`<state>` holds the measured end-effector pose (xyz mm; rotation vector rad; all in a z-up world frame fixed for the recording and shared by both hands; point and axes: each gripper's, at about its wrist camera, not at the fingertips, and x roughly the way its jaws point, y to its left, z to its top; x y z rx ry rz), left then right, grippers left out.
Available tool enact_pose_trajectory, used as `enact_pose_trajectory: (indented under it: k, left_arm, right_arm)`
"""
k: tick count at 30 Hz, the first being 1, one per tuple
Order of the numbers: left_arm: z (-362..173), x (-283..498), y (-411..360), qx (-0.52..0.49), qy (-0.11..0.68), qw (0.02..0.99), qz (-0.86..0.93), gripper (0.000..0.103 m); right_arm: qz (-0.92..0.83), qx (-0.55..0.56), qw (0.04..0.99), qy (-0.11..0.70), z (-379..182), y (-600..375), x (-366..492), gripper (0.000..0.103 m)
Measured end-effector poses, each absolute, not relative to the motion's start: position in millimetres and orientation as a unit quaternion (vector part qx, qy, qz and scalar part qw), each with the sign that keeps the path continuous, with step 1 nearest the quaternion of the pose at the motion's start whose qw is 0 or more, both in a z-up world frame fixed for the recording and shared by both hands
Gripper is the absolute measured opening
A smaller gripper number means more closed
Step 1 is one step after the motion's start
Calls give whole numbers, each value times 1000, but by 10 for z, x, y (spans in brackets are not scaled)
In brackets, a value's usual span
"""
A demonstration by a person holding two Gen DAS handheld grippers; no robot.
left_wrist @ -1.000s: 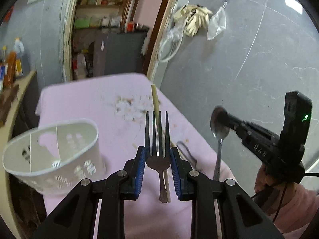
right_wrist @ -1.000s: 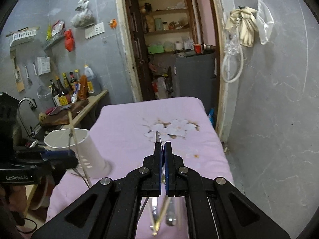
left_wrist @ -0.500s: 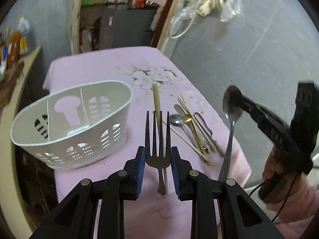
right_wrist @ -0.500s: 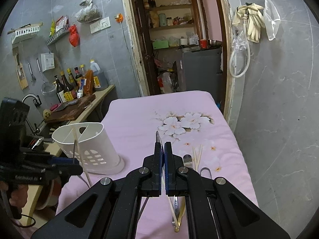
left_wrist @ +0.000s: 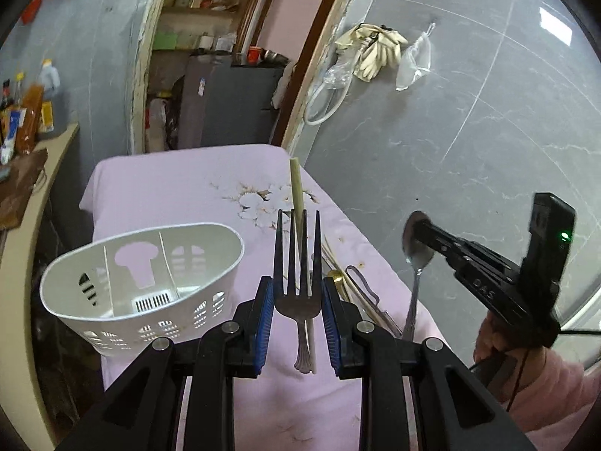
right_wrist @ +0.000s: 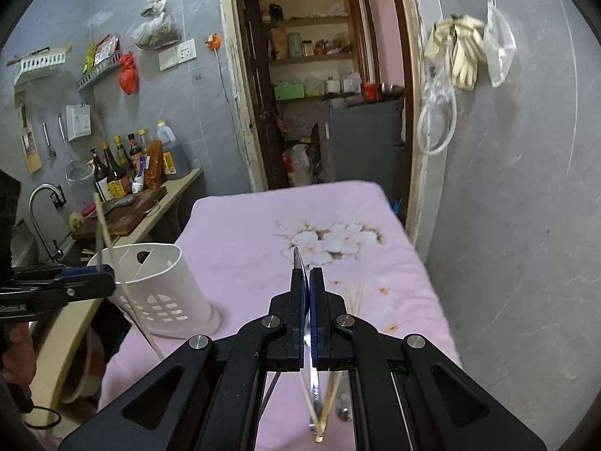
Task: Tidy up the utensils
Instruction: 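Close the left tool on the fork while the right tool grasps the spoon, lift both, then carry the fork and spoon in both tools over the white caddy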
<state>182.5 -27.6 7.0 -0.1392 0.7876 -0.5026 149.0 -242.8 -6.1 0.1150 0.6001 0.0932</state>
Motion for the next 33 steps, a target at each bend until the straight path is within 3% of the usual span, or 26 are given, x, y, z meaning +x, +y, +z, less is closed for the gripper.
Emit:
enact_pose_trajectory:
  k: [14,33]
  left_arm:
    - [466,1523,8,-61,318,922,-211,24]
    - [762,1252,340,-48,278,940,-193,24]
  right_arm:
    - [114,30,968,220,416,-2012,1589,2]
    - [190,8,965,178,825,-1578,1688,2]
